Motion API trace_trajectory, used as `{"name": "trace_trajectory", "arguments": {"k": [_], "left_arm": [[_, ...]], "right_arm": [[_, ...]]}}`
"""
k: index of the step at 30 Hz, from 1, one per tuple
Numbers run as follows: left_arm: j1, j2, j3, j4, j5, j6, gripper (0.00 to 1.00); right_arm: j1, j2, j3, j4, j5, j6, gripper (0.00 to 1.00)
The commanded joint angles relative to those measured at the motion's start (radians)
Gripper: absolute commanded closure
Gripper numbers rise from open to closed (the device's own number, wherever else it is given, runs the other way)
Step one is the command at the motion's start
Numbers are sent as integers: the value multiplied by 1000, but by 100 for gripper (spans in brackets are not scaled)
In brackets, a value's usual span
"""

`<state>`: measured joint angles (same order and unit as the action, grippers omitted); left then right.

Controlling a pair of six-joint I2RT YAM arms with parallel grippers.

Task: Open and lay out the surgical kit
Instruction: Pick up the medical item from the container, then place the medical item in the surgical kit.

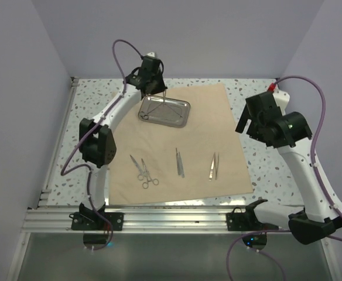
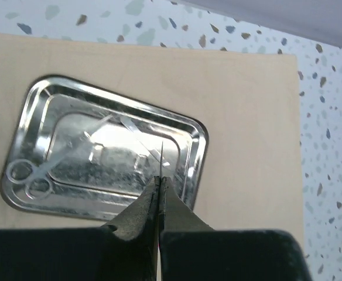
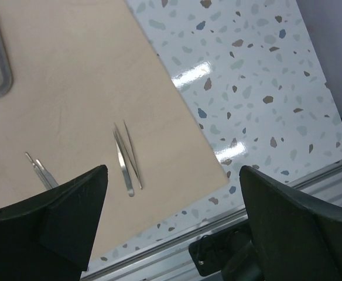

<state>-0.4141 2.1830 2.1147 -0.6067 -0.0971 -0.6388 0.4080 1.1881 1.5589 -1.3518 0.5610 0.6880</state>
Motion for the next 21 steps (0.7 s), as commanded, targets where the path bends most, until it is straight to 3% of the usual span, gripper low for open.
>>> {"name": "trace_trajectory", "arguments": {"k": [1, 2, 5, 10, 15, 19, 21], "left_arm": [[-139, -115, -160, 25, -22, -85, 100], [-202, -129, -264, 75, -16, -105, 100], [-316, -137, -385, 137, 33, -183, 100], [-465, -62, -368, 136, 51, -216, 100], [-522, -14, -358, 136, 86, -252, 100], [-528, -9, -357, 150, 141, -259, 62], [-528, -12, -340, 144, 160, -249, 57]], "right_arm": [[-8, -21, 131, -147, 76, 10, 2], [-8, -21, 154, -162, 82, 10, 2], [-6, -25, 230, -188, 71, 10, 2], [-8, -53, 259, -224, 66, -8, 1], [-6, -85, 214, -236, 54, -19, 2], [-8, -91, 190, -237, 50, -21, 2], [-6, -93, 182, -237, 48, -18, 2]]}}
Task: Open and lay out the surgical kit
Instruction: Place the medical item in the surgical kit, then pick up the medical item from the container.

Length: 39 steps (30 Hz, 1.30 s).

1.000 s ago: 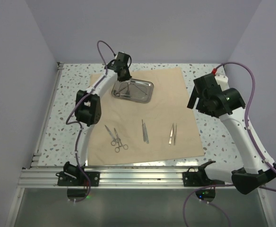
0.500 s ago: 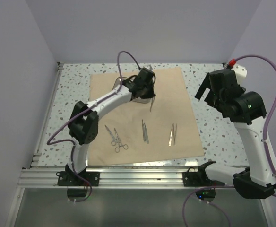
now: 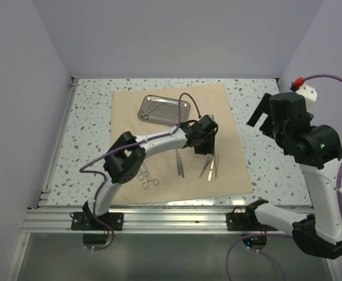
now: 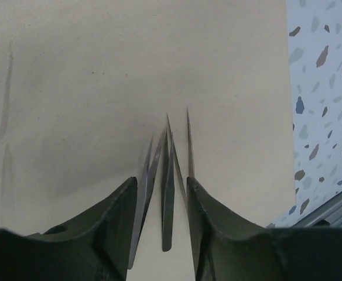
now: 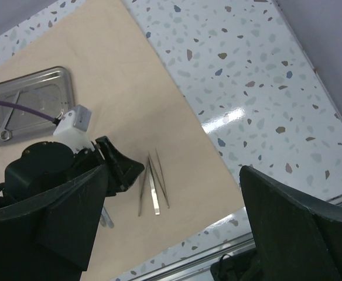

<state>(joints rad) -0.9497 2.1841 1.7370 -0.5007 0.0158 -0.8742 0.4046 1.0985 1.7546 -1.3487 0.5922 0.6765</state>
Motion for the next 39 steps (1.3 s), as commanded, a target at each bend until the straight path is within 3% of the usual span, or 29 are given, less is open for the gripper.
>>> {"name": "trace_trajectory", "arguments": {"k": [1, 6, 11, 15, 18, 22, 39], "left_arm": [[9, -17, 64, 28, 64, 1, 54], [72, -49, 177, -93, 38, 162, 53], [308, -80, 188, -128, -10, 394, 53], [459, 17, 298, -185, -34, 594, 55], [535, 83, 392, -220, -42, 674, 56], [618, 106, 380, -193, -36, 696, 57], [646, 227, 328, -139, -36, 793, 57]], "right_arm": [[-4, -3, -24, -237, 17, -5, 2], [-4, 4, -29, -230, 26, 9, 2], [-3, -2, -53, -205, 18, 26, 2], [-4, 14, -70, -191, 8, 37, 2], [-3, 41, -69, -184, 6, 40, 2], [-3, 92, -46, -181, 6, 40, 2], [-3, 178, -47, -184, 0, 47, 2]]}}
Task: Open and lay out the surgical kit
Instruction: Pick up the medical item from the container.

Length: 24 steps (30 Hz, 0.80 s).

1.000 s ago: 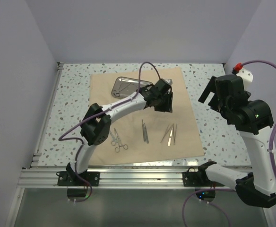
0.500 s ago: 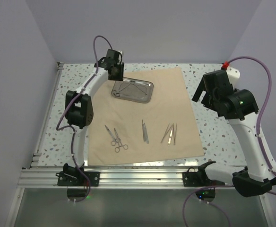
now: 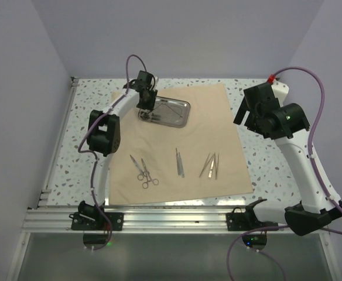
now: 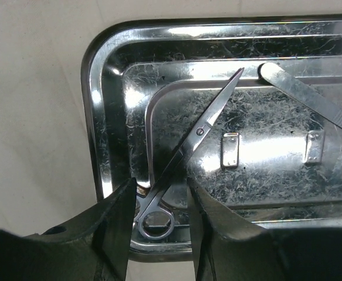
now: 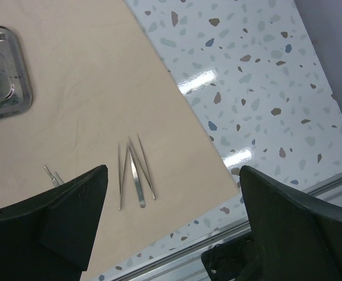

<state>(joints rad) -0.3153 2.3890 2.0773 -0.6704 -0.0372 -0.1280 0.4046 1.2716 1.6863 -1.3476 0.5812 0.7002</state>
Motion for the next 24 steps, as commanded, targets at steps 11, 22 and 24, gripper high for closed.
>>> {"name": "trace_trajectory", "arguments": {"k": [11, 22, 24], "left_arm": [[24, 165, 59, -156, 40, 34, 60], [25, 180, -52, -281, 59, -5, 100], [27, 176, -52, -281, 60, -5, 100]], "right_arm": [[-4, 15, 23, -185, 12, 35, 2], [-4, 25, 7, -144, -7, 24, 2], [-4, 26, 6, -139, -17, 22, 1]]}}
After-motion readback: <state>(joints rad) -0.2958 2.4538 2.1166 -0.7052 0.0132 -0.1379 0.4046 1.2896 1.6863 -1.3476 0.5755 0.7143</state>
